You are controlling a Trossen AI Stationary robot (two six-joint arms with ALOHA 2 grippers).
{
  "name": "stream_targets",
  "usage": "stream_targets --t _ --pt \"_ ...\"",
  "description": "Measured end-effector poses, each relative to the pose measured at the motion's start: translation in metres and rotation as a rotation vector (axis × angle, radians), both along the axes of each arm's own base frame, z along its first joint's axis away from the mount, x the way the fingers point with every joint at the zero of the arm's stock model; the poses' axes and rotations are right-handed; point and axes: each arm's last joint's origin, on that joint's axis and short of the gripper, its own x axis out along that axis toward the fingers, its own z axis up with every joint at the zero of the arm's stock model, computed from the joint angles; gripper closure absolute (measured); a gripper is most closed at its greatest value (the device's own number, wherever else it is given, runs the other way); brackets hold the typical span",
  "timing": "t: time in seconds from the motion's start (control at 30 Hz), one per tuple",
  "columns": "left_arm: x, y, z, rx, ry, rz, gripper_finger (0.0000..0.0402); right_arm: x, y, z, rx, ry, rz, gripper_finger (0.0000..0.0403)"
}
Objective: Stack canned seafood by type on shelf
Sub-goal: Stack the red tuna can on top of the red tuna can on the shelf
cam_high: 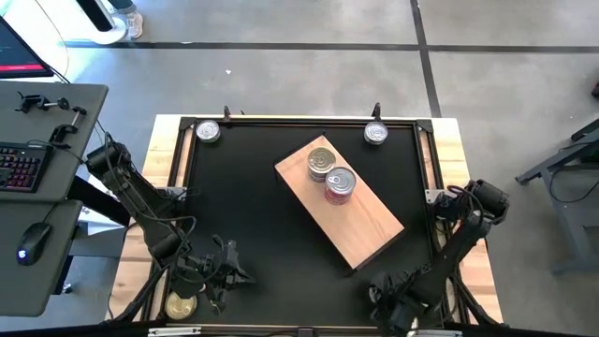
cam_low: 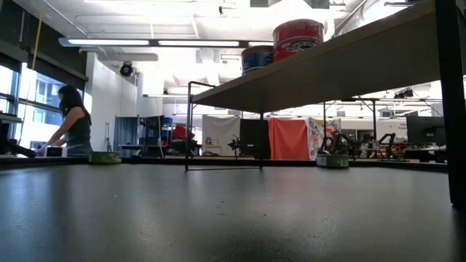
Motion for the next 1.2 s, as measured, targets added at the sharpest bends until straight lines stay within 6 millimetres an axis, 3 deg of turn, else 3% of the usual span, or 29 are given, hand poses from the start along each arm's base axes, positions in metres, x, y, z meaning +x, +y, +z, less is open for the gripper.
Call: stream_targets --t 0.33,0.67,0.9,1.2 --pt "0.0 0.0 0.0 0.005 -0.001 -0.007 0.0401 0.03 -0.013 -0.004 -0.014 -0.098 0.066 0.0403" --pt "-0.001 -0.001 0.0 -0.009 0.012 -0.025 0.0401 0.054 0.016 -0.032 0.173 -0.223 0.094 0.0403" --pt "-0.001 0.0 -0.002 0.004 0.024 -0.023 0.0402 0.062 0.012 -0.031 0.158 -0.251 0.103 0.0403" --pt "-0.001 0.0 -0.002 0.001 0.024 -0.022 0.0402 0.101 0.017 -0.032 0.109 -0.323 0.185 0.0403"
